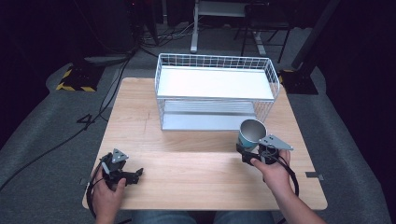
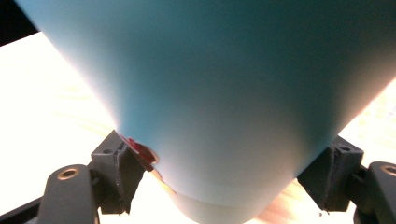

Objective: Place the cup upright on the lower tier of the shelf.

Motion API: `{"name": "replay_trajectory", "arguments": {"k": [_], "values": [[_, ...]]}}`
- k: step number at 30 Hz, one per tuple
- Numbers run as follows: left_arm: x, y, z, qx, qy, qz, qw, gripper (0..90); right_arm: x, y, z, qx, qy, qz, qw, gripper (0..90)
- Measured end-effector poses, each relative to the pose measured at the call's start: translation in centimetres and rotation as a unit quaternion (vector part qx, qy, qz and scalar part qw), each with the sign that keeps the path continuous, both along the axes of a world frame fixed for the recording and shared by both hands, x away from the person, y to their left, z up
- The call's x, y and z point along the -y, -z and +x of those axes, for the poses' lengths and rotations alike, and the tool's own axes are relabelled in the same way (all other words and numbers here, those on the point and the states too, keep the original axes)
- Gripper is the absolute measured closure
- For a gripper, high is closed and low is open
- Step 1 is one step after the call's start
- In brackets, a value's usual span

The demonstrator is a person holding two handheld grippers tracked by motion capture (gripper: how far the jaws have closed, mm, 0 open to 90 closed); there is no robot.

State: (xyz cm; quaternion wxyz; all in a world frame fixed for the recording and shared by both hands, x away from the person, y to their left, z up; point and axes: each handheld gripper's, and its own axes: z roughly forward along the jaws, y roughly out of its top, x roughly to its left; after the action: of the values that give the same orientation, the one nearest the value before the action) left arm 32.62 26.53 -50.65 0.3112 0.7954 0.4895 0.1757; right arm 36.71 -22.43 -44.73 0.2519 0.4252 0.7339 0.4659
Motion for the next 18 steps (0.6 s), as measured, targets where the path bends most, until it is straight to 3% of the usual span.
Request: {"name": "replay_trajectory", "arguments": {"k": [18], "values": [[0.0, 0.0, 0.0, -0.001, 0.000, 0.001, 1.0000, 0.3, -3.4, -0.1, 4.5, -0.024, -0.010, -0.004, 0.9997, 24.9]]}}
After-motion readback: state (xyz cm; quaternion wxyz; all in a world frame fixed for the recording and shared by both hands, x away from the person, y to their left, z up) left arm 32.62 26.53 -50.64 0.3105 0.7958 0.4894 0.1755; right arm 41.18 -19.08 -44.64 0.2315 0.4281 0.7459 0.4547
